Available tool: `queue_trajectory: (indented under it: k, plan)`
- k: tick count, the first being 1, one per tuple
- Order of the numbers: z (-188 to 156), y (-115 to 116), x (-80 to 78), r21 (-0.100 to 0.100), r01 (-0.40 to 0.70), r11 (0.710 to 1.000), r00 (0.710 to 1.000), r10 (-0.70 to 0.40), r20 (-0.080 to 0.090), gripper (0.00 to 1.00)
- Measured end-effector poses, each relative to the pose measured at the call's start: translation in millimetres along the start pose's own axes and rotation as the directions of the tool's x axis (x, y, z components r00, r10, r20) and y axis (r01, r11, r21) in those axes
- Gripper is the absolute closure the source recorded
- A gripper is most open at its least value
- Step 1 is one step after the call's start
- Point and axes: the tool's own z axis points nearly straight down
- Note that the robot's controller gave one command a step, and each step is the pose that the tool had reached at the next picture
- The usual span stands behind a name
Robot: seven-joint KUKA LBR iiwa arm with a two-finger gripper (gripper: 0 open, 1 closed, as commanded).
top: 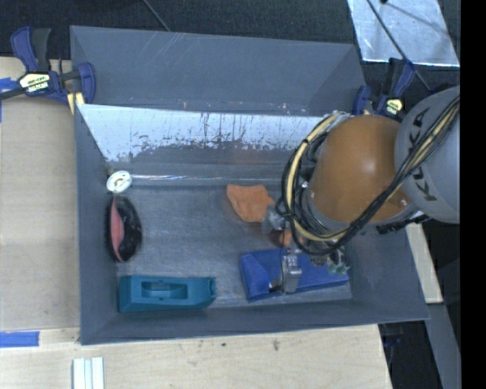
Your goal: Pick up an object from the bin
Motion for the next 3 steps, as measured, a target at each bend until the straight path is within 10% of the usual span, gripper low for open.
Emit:
queue_trajectory:
  k: [2, 3]
  plan:
    - [38, -31, -74.8, 0.001, 0.004, 1.0, 1.0, -0.004, 0.0, 0.0]
    - [73, -18, -80.2, 0.0, -0.089, 0.996, 0.996, 0.089, 0.0, 1.0]
